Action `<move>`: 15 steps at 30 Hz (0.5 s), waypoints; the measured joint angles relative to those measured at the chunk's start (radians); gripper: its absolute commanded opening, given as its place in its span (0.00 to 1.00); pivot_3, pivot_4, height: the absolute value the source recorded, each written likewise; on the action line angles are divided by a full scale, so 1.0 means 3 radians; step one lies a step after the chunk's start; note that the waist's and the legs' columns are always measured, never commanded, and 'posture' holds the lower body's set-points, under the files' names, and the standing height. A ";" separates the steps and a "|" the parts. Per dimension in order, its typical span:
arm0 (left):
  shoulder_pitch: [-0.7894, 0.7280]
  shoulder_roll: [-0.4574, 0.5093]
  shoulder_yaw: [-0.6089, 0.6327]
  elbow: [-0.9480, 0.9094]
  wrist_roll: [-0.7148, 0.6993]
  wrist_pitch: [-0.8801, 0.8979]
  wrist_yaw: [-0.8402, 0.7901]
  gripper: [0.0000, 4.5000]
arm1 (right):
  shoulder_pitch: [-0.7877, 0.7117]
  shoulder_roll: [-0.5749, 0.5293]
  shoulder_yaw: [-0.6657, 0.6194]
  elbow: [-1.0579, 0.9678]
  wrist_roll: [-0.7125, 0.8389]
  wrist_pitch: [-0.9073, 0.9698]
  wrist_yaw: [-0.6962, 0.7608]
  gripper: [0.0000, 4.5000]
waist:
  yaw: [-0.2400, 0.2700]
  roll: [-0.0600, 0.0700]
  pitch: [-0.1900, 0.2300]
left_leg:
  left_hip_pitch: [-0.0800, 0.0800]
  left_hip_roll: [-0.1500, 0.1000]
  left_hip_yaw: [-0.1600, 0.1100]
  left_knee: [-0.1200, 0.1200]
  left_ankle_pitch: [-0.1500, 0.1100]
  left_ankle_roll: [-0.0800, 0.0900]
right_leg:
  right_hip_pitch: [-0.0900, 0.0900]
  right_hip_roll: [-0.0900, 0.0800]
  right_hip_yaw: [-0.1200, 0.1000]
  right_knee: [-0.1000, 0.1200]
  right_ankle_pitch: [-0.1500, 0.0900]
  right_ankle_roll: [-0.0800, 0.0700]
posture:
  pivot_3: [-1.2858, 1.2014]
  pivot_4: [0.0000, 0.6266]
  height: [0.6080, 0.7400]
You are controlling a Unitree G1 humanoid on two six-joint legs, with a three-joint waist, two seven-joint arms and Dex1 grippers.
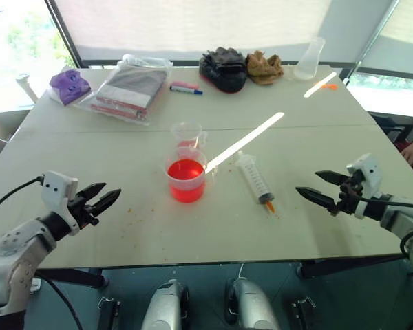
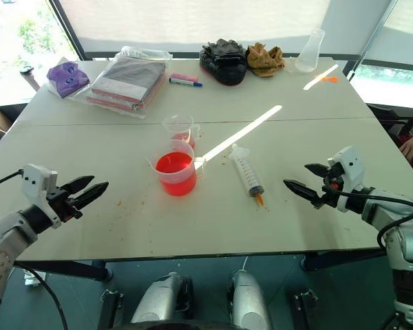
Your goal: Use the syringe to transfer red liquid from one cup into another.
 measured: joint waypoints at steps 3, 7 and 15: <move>-0.0077 0.0132 0.0014 0.0032 -0.0128 0.0085 -0.0151 0.57 | -0.0336 -0.0007 0.0020 -0.0005 0.0202 0.0484 -0.0133 0.99 | -0.0030 0.0000 0.0001 | 0.0000 0.0000 0.0001 0.0000 0.0000 0.0000 | -0.0003 0.0000 0.0001 0.0005 0.0001 -0.0001 | 0.52 0.24 1.00; -0.0205 0.0433 0.0032 0.0153 -0.0139 0.0033 -0.0479 0.57 | -0.1138 -0.0332 0.0439 -0.0170 0.0299 0.1275 -0.0197 0.99 | -0.0042 0.0005 0.0003 | -0.0001 0.0003 0.0004 -0.0001 0.0000 0.0000 | -0.0014 0.0002 0.0003 0.0009 0.0001 -0.0004 | 0.52 0.24 1.00; -0.0280 0.0020 -0.0237 0.0462 0.0209 -0.0630 -0.0561 0.57 | -0.2337 0.0131 0.1236 0.0100 0.0343 0.2505 -0.0442 0.99 | -0.0019 0.0004 0.0003 | -0.0034 -0.0005 0.0006 0.0004 0.0001 0.0003 | -0.0033 -0.0015 0.0000 0.0006 0.0004 -0.0002 | 0.52 0.24 1.00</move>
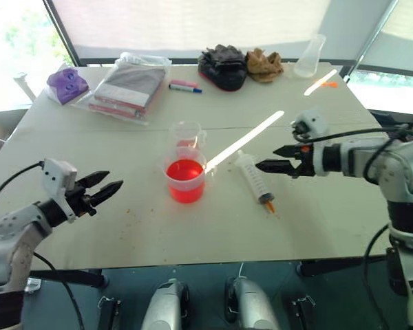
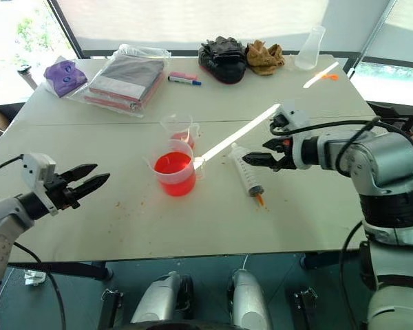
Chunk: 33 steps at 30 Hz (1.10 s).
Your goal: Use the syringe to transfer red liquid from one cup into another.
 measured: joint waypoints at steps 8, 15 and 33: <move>0.0130 -0.0103 -0.0087 -0.0121 0.0132 -0.0141 0.0046 0.57 | -0.0392 0.0278 0.0771 0.0759 -0.0447 -0.0229 0.0020 0.99 | -0.0013 -0.0002 -0.0001 | -0.0004 0.0000 0.0000 0.0005 -0.0001 0.0004 | -0.0002 0.0003 -0.0007 0.0004 0.0001 0.0002 | 0.52 0.24 1.00; 0.0270 -0.0068 -0.0129 -0.0259 0.0234 -0.0223 0.0020 0.57 | -0.0625 0.0504 0.1210 0.1485 -0.0929 -0.0661 0.0215 0.99 | -0.0028 -0.0002 -0.0001 | -0.0001 0.0004 0.0000 0.0008 0.0000 0.0003 | 0.0000 0.0018 -0.0007 0.0007 0.0008 0.0012 | 0.52 0.24 1.00; 0.0637 0.0415 0.0259 -0.0915 -0.0518 0.0381 -0.0309 0.57 | -0.1097 0.0969 0.1239 0.2741 -0.1613 -0.1143 0.0637 0.99 | -0.0034 -0.0017 -0.0012 | 0.0043 0.0008 -0.0002 0.0007 -0.0006 -0.0012 | 0.0029 0.0014 -0.0003 0.0010 0.0002 -0.0003 | 0.52 0.24 1.00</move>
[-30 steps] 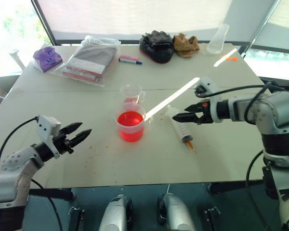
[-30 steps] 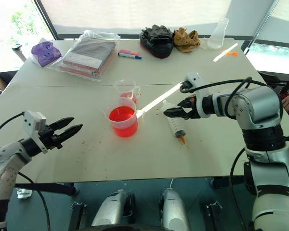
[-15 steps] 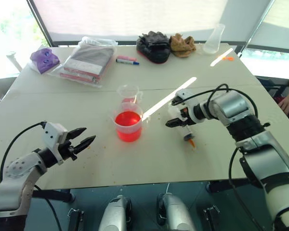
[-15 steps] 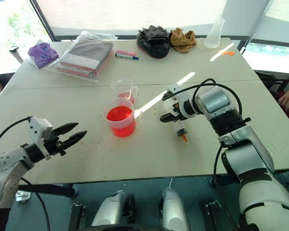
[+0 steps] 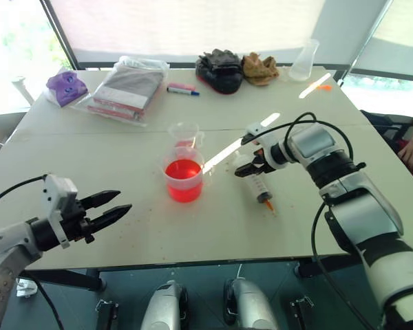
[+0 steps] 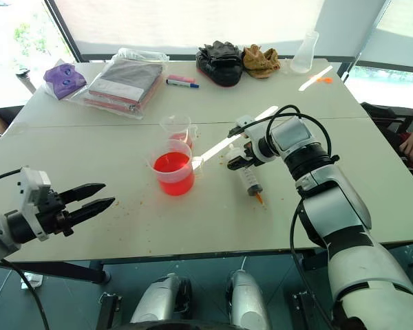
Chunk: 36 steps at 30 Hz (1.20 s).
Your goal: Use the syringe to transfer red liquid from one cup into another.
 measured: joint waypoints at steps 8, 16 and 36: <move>-0.0352 -0.0343 -0.0624 0.0164 0.0267 -0.0298 -0.0046 0.57 | 0.0017 0.0077 -0.0039 -0.0011 -0.0203 -0.0024 0.0043 0.71 | -0.0015 -0.0003 -0.0005 | 0.0004 0.0003 0.0001 -0.0002 0.0006 0.0008 | 0.0012 0.0003 0.0001 0.0001 0.0001 -0.0002 | 0.52 0.24 1.00; -0.0340 -0.0395 -0.0686 0.0163 0.0319 -0.0341 -0.0009 0.57 | 0.0147 0.0057 -0.0080 -0.0284 -0.0334 0.0109 0.0022 0.32 | -0.0001 -0.0003 -0.0005 | 0.0001 0.0003 0.0000 -0.0006 0.0006 0.0008 | 0.0007 0.0001 0.0001 0.0000 0.0000 -0.0002 | 0.52 0.24 1.00; -0.0427 -0.0189 -0.0444 0.0273 0.0089 -0.0057 -0.0026 0.57 | -0.0438 0.0526 -0.2420 -0.2005 0.0895 0.0308 -0.0739 0.32 | 0.0006 0.0033 0.0020 | -0.0048 0.0003 0.0003 -0.0009 0.0009 0.0008 | -0.0040 0.0012 -0.0007 0.0005 0.0009 0.0016 | 0.52 0.24 1.00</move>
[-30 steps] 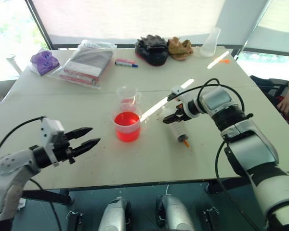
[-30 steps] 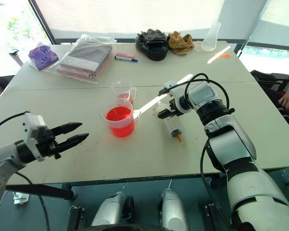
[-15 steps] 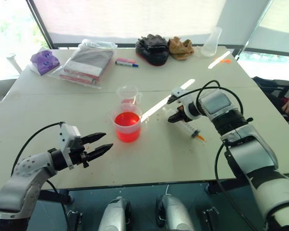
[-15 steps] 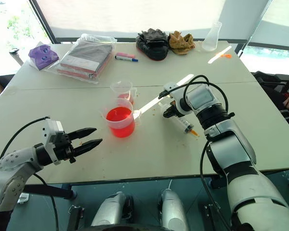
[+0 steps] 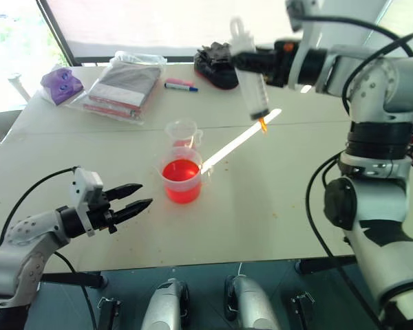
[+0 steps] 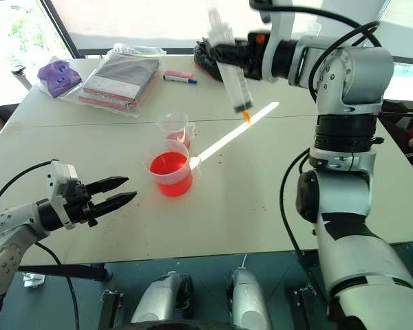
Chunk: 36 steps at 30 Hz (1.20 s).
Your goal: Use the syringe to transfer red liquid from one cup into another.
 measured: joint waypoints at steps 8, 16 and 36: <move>-0.0115 0.0049 0.0016 0.0088 -0.0018 0.0099 -0.0010 0.57 | 0.0891 0.1172 -0.0007 -0.1061 0.0435 -0.1137 -0.0557 0.32 | 0.0010 -0.0005 -0.0003 | 0.0003 -0.0004 -0.0005 0.0003 0.0002 -0.0003 | 0.0011 -0.0003 -0.0002 -0.0003 0.0000 0.0002 | 0.52 0.24 1.00; -0.0220 0.0028 0.0155 0.0091 -0.0116 0.0204 0.0113 0.57 | 0.1606 0.1250 0.0705 -0.0938 0.0196 -0.2018 -0.0433 0.32 | -0.0013 -0.0005 -0.0003 | 0.0014 -0.0003 -0.0004 0.0003 0.0004 -0.0005 | 0.0015 -0.0001 -0.0001 0.0002 -0.0001 0.0002 | 0.52 0.24 1.00; -0.2254 -0.0079 0.0067 0.1082 -0.0302 0.0272 0.0339 0.57 | 0.1965 0.1259 0.1302 -0.0396 -0.0112 -0.2942 -0.0321 0.32 | -0.0007 -0.0018 -0.0003 | 0.0028 -0.0005 -0.0004 0.0004 0.0007 -0.0011 | 0.0031 0.0004 0.0003 0.0005 -0.0001 0.0004 | 0.52 0.24 1.00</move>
